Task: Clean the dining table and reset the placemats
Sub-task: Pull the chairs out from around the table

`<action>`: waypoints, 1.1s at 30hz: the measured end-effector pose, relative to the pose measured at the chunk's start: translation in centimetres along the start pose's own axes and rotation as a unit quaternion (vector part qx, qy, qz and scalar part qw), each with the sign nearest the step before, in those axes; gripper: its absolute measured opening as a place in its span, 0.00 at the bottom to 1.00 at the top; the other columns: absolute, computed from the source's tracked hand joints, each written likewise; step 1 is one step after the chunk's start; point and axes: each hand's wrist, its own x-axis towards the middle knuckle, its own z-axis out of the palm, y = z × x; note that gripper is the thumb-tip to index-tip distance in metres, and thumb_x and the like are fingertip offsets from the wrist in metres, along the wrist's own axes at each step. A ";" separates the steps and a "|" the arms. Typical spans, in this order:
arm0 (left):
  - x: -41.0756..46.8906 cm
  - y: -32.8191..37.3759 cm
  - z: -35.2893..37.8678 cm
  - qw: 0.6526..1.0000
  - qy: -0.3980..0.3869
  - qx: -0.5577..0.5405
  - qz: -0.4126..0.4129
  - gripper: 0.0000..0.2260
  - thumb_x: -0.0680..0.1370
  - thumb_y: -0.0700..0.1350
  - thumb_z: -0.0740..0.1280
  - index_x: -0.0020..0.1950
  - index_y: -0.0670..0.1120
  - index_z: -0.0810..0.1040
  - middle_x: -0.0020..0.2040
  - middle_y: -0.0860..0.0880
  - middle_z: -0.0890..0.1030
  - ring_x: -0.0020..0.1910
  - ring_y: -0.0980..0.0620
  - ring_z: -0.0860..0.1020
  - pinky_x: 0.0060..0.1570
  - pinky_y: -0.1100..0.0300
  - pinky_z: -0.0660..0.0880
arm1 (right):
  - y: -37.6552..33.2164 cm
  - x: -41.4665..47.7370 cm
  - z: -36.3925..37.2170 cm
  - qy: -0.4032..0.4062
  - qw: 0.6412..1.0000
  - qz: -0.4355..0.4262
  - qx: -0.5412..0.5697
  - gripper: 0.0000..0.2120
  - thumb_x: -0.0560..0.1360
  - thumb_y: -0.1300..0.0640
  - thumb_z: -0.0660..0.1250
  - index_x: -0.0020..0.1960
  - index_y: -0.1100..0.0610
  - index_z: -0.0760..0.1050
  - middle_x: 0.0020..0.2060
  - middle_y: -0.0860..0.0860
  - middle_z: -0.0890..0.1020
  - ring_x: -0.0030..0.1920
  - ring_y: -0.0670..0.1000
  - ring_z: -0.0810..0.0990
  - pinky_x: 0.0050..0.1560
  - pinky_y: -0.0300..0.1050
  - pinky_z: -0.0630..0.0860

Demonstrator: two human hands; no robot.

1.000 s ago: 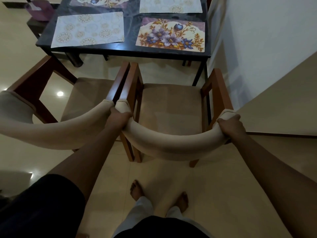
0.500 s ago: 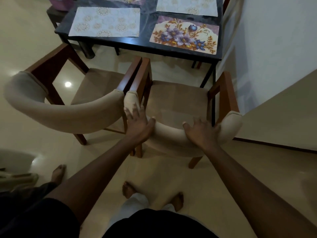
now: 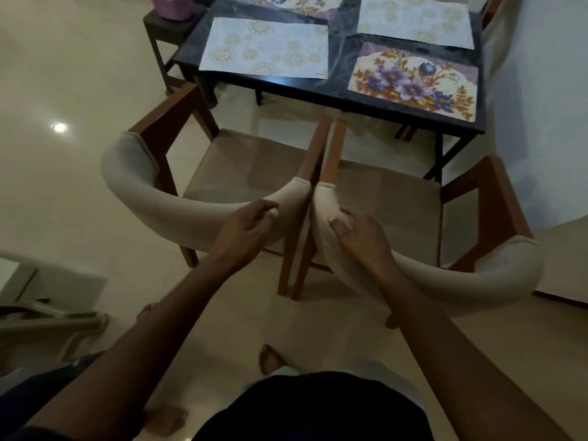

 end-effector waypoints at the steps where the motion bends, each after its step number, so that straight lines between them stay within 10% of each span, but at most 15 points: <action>1: 0.5 -0.6 -1.8 1.000 0.012 0.014 0.003 0.15 0.87 0.52 0.62 0.72 0.51 0.79 0.62 0.54 0.80 0.55 0.65 0.78 0.44 0.71 0.74 | -1.6 0.5 0.8 0.009 1.000 -0.008 0.010 0.24 0.83 0.43 0.64 0.76 0.50 0.71 0.71 0.51 0.77 0.61 0.45 0.75 0.51 0.36 0.70; 6: 3.7 -2.8 -8.8 0.997 0.057 0.047 0.024 0.15 0.86 0.52 0.64 0.70 0.50 0.80 0.66 0.53 0.82 0.62 0.62 0.77 0.52 0.71 0.70 | -7.5 3.1 3.8 0.000 0.998 -0.045 0.045 0.23 0.83 0.46 0.66 0.76 0.48 0.71 0.72 0.50 0.75 0.60 0.44 0.76 0.46 0.33 0.74; 11: 7.3 -5.1 -13.8 0.994 0.096 0.053 0.009 0.15 0.85 0.52 0.65 0.69 0.49 0.81 0.66 0.52 0.83 0.61 0.61 0.78 0.51 0.72 0.71 | -12.5 7.7 6.3 0.003 0.997 -0.067 0.034 0.25 0.82 0.43 0.67 0.76 0.49 0.72 0.77 0.50 0.71 0.75 0.51 0.70 0.71 0.49 0.69; 23: 14.7 -9.4 -26.8 0.984 0.160 0.036 -0.072 0.14 0.84 0.49 0.68 0.68 0.49 0.82 0.64 0.52 0.84 0.62 0.56 0.81 0.61 0.55 0.78 | -25.5 19.0 14.3 -0.121 0.986 -0.106 0.039 0.27 0.82 0.42 0.66 0.78 0.48 0.68 0.76 0.50 0.72 0.74 0.51 0.71 0.67 0.50 0.72; 33: 23.3 -16.6 -38.9 0.991 0.114 0.001 -0.075 0.14 0.83 0.51 0.69 0.68 0.51 0.82 0.62 0.59 0.83 0.59 0.60 0.80 0.54 0.66 0.74 | -37.8 24.4 23.6 -0.097 0.989 -0.081 0.071 0.25 0.82 0.47 0.67 0.78 0.50 0.70 0.75 0.50 0.74 0.73 0.50 0.73 0.65 0.45 0.73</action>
